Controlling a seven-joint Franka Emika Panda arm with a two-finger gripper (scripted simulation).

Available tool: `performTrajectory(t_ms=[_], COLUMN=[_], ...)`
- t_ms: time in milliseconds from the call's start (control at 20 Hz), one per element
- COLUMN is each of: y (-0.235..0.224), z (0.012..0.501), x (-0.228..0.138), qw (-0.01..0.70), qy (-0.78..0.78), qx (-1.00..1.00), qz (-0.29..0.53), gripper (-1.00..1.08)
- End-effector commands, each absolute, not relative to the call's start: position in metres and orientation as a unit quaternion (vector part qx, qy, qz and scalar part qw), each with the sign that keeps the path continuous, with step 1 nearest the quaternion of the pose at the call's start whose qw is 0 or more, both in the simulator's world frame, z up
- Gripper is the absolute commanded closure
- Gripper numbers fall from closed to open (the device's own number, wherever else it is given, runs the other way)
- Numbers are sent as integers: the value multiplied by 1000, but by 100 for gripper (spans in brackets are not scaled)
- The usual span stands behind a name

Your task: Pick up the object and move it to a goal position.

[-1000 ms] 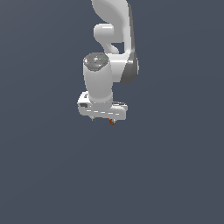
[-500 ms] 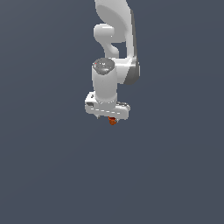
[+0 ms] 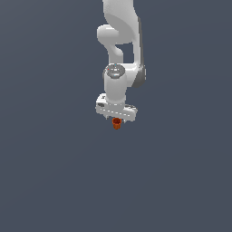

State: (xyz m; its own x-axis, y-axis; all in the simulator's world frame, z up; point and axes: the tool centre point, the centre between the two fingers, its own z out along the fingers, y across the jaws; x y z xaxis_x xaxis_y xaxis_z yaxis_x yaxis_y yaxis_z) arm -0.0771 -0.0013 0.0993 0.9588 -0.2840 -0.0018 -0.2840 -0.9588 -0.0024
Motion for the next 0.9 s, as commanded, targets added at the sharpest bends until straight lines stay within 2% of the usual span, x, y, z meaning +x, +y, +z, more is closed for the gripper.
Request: performTrajectory(t_ms=[0, 550, 850], y=[2, 5, 5], z=[94, 86, 65], x=[-86, -94, -95], qw=[1, 0, 0], qy=[150, 155, 156], qx=[-989, -988, -988], qz=[0, 0, 0], gripper=[-92, -92, -92])
